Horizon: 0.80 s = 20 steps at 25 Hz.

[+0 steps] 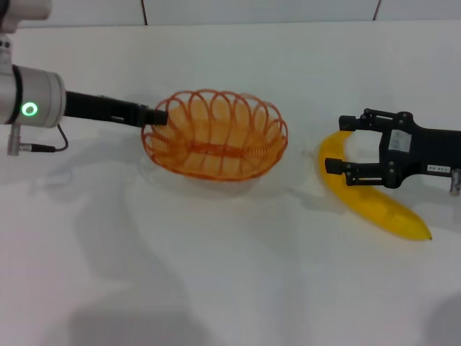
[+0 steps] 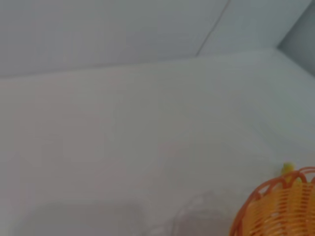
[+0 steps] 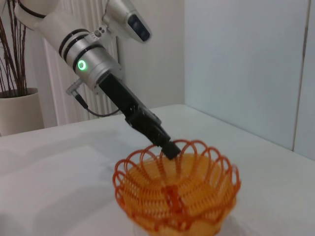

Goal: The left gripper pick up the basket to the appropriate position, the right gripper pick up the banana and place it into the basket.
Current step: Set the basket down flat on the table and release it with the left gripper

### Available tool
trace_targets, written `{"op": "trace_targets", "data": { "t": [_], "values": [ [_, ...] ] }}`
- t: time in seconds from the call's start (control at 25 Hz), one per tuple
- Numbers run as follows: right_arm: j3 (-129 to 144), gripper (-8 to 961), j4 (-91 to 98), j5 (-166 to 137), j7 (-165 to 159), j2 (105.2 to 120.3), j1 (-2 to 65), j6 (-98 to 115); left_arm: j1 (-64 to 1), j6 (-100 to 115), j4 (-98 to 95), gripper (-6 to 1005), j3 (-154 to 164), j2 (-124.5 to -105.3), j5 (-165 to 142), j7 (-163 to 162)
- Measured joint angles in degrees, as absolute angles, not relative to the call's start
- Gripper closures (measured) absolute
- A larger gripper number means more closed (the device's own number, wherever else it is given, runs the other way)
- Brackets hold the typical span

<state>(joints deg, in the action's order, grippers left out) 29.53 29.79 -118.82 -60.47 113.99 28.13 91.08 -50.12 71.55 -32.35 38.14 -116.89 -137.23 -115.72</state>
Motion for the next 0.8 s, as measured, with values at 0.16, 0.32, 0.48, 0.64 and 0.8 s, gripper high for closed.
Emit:
{"op": "trace_targets", "data": {
  "t": [0.16,0.32,0.48,0.64,0.8],
  "values": [
    [29.53,168,29.79,-118.82,-60.47,114.00,28.43,91.23,-51.18,70.20,-30.78,944,38.16,-116.93,-140.82,-117.72],
    [29.53,170,29.79,-118.82,-60.47,114.09,28.58,91.34,-51.17,68.86,-30.48,945,38.20,-116.90,-141.89,-119.13],
    [29.53,171,29.79,-118.82,-60.47,114.09,28.60,91.44,-51.22,68.02,-30.58,937,38.20,-116.87,-141.98,-119.70],
    [29.53,173,29.79,-118.82,-60.47,114.08,28.74,91.48,-51.54,65.97,-30.68,928,38.17,-116.71,-142.76,-121.14],
    [29.53,175,29.79,-118.82,-60.85,114.08,28.78,91.50,-51.95,65.88,-30.45,920,38.14,-116.82,-143.44,-121.35]
  ]
}}
